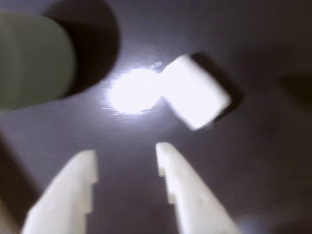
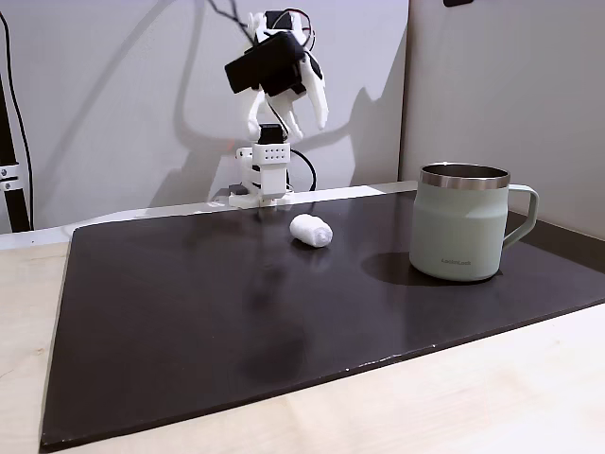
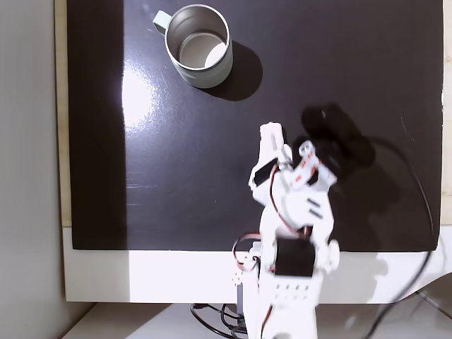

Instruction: Grasp a gauze and put it in the cup.

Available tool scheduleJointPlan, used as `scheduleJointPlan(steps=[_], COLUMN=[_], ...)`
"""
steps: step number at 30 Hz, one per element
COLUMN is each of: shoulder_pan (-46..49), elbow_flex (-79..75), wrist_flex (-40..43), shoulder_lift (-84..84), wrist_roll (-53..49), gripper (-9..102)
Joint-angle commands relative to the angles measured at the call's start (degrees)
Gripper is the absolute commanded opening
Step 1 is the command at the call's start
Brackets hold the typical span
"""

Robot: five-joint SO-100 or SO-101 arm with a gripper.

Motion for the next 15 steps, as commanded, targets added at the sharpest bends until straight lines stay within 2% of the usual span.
scheduleJointPlan(steps=[1,8,15], shoulder_pan=[2.55,3.78,3.25], elbow_flex=[-4.66,-6.94,-10.81], wrist_flex=[0.44,3.69,1.49], shoulder_lift=[-4.31,-11.69,-23.99], wrist_roll=[-13.45,-27.16,-28.83], gripper=[19,24,25])
